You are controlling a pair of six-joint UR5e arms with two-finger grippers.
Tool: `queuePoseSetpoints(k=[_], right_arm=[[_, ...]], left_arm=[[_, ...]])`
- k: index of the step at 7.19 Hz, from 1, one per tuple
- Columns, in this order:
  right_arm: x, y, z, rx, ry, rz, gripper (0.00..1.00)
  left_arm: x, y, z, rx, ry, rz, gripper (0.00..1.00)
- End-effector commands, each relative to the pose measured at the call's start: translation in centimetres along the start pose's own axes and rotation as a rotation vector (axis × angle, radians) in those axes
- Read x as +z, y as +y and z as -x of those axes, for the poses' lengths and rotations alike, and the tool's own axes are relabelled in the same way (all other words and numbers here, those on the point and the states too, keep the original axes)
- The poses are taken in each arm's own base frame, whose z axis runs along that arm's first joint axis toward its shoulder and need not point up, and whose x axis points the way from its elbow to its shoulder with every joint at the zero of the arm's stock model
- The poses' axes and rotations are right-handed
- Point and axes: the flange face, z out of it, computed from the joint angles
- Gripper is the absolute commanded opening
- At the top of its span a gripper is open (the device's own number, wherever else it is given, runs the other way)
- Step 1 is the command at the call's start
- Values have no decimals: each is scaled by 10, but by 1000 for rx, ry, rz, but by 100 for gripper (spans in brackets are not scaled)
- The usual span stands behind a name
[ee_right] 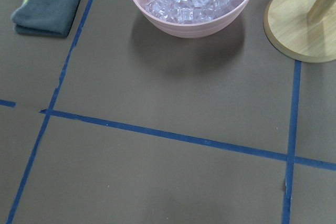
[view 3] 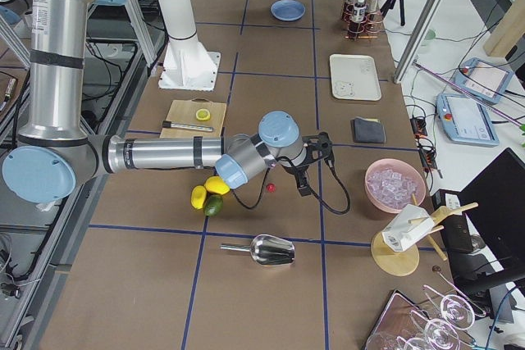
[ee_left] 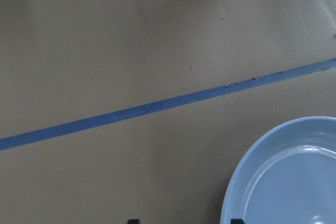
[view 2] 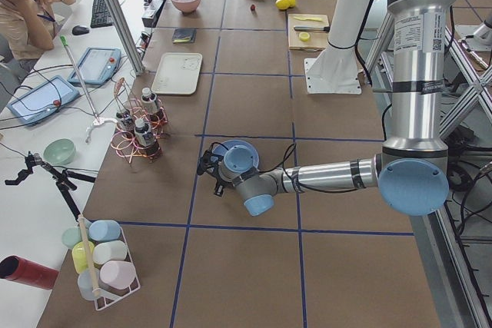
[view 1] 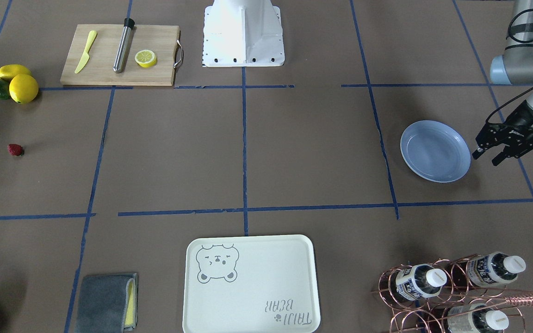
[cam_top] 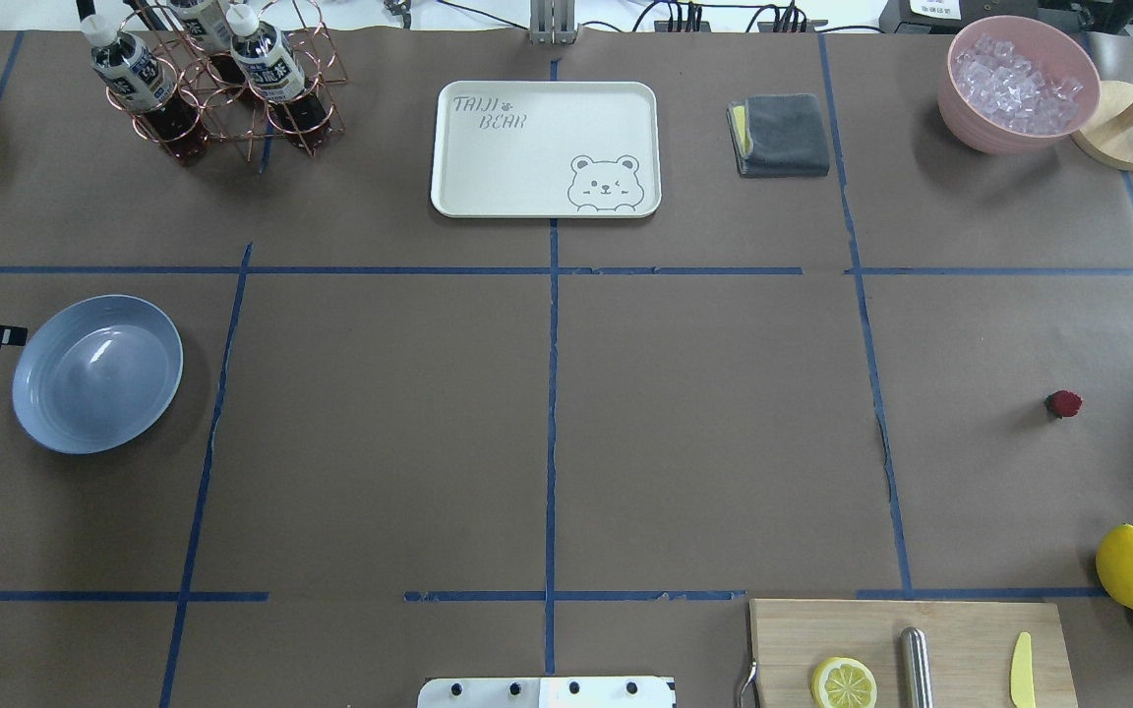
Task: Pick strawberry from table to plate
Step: 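Reach the left gripper down and grasp the rim of the light blue plate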
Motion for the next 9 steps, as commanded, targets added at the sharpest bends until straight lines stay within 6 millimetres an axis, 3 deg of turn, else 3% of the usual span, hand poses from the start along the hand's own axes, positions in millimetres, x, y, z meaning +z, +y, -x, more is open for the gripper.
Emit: queuePoseSetpoints(k=[1,2,3,4,6,8,9], right_arm=[[0,0,0,-4,0,0,100],[0,0,0,-2,0,0,100],[0,0,0,-4,0,0,100],[0,0,0,-6,-1,-2,100],[-1,1,1,-12,-6,-11,100],[-2,2,1,-13,-7,-13,100],[-2,2,1,-12,-7,-13,100]], left_arm=[[13,8,-11,8,13,28,66],[16,10,-14,14,16,35,64],[16,11,-13,12,15,36,26],[16,10,-16,18,20,36,0],[9,3,-28,34,42,20,0],[-12,-32,-86,30,111,40,0],[-30,-65,-134,-9,127,39,0]])
